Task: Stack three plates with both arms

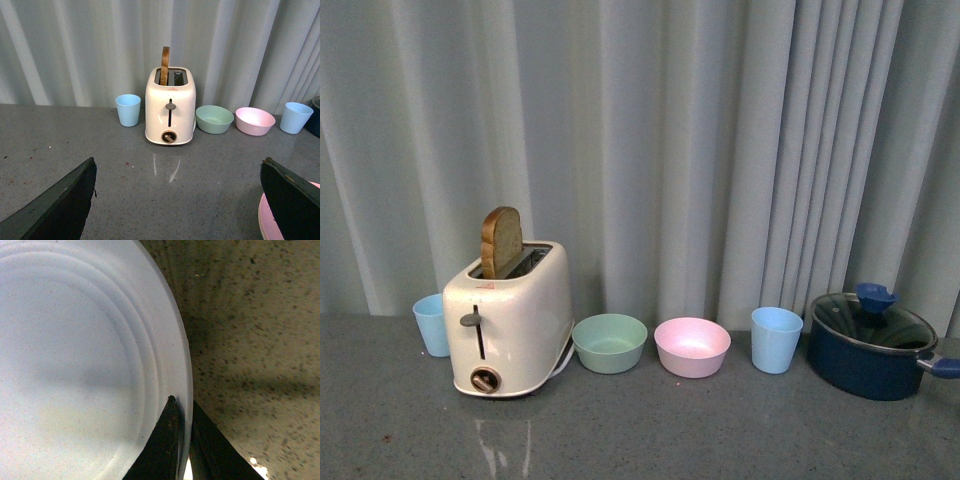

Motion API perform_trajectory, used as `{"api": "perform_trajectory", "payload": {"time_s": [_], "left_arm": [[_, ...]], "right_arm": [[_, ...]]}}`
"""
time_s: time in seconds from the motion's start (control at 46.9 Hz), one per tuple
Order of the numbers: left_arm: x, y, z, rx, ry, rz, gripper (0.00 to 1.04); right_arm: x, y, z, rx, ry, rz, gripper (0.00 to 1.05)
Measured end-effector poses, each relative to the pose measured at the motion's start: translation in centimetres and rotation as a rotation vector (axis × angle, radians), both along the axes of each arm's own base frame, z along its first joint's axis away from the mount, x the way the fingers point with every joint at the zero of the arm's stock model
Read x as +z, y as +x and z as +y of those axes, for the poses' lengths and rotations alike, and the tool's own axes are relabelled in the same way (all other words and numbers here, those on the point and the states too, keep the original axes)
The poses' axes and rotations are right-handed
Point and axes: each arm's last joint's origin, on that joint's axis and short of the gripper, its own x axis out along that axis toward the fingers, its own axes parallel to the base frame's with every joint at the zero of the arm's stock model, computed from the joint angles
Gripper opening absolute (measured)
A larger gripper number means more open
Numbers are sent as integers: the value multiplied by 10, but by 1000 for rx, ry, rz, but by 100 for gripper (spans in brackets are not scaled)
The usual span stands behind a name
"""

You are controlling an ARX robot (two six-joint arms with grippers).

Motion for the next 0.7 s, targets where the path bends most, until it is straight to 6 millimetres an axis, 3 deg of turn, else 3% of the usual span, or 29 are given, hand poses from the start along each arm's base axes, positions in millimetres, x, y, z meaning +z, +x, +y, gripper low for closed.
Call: {"api": "perform_trajectory", "payload": {"time_s": [0.171, 0.363, 0.533, 0.704], "left_arm": [[0, 0, 0, 0, 0, 0, 98], [0, 0, 0, 0, 0, 0, 98], [0, 0, 0, 0, 0, 0, 98], [0, 0, 0, 0, 0, 0, 98]], "right_arm": [[19, -13, -17, -9, -35, -39, 4], [65, -7, -27, -15, -26, -236, 3], [93, 5, -12, 13, 5, -353, 3], [106, 24, 11, 33, 61, -424, 3]]}}
